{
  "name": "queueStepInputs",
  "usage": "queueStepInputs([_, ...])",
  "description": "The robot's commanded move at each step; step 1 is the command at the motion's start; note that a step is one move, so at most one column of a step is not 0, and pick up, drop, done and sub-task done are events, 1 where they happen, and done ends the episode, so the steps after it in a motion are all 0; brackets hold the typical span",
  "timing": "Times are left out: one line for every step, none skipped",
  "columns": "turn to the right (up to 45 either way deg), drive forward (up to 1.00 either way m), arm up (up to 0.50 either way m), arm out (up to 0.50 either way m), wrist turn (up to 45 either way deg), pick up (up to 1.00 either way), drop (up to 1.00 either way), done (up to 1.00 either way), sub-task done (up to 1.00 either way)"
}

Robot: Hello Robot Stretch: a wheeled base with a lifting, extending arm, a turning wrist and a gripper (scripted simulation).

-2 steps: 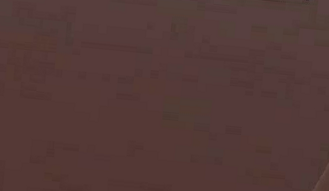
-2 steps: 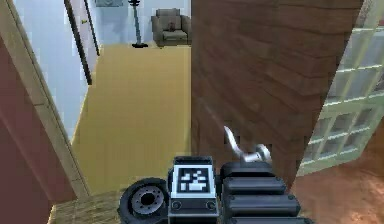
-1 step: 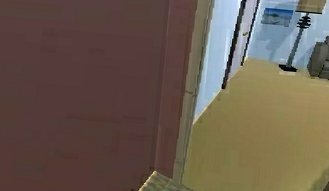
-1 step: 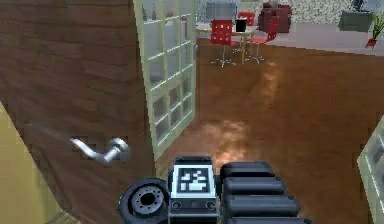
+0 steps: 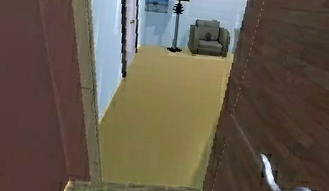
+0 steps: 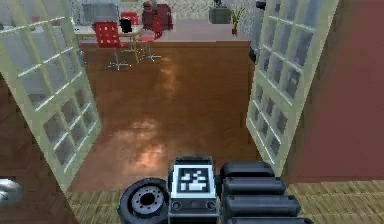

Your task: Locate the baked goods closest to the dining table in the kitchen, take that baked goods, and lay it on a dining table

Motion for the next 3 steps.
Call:
queueStepInputs([0.0,1.00,0.00,0.00,0.0,0.00,0.00,0.00,0.00])
queueStepInputs([6.0,0.00,0.00,0.00,0.0,0.00,0.00,0.00,0.00])
queueStepInputs([0.0,0.50,0.00,0.00,0.0,0.00,0.00,0.00,0.00])
